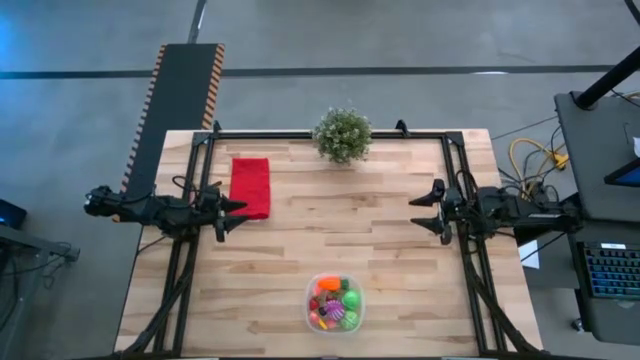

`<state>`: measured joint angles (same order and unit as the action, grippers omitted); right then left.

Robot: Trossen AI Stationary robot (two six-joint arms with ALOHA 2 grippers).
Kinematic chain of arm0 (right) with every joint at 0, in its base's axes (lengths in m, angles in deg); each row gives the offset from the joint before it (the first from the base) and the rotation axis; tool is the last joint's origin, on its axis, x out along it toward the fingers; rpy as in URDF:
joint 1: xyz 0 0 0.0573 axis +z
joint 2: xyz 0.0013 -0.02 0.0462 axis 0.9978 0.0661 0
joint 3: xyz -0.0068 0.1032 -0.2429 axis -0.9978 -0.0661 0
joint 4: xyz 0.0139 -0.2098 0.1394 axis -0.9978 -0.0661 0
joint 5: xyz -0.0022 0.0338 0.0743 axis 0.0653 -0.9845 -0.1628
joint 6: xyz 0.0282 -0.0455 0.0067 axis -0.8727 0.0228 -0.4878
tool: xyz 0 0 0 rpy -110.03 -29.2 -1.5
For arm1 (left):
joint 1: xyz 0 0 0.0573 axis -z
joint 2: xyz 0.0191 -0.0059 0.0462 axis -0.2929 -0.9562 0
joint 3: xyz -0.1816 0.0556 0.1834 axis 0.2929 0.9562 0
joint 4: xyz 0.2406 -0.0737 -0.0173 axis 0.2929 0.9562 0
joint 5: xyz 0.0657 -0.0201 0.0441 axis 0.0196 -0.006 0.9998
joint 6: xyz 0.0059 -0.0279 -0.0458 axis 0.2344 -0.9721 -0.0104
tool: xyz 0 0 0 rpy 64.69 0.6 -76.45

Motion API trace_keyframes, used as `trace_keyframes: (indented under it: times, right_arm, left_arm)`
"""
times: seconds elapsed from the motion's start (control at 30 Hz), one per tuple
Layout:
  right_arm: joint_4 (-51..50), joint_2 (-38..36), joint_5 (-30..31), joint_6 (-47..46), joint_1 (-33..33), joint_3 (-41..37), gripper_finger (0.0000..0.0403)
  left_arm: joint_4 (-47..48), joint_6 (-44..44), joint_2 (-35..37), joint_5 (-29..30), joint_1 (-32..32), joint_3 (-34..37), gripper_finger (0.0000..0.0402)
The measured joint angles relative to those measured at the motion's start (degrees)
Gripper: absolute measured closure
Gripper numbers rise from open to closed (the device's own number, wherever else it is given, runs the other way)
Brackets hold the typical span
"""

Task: Pick and placing Produce into tupperware
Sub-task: Return to Home Position

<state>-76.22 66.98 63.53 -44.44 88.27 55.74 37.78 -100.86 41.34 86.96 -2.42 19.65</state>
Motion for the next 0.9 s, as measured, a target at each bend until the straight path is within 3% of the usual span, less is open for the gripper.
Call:
trace_keyframes:
  times: [0.23,0.9]
  right_arm:
    - [-1.3,0.2,3.0,0.2,0.0,-2.0,0.014]
    - [-1.1,3.1,2.9,0.6,0.0,-2.6,0.014]
  left_arm:
    - [-0.7,-0.4,-1.7,-0.2,0.0,0.1,0.0158]
    - [-1.4,-0.4,-5.2,-0.2,0.0,0.2,0.0158]
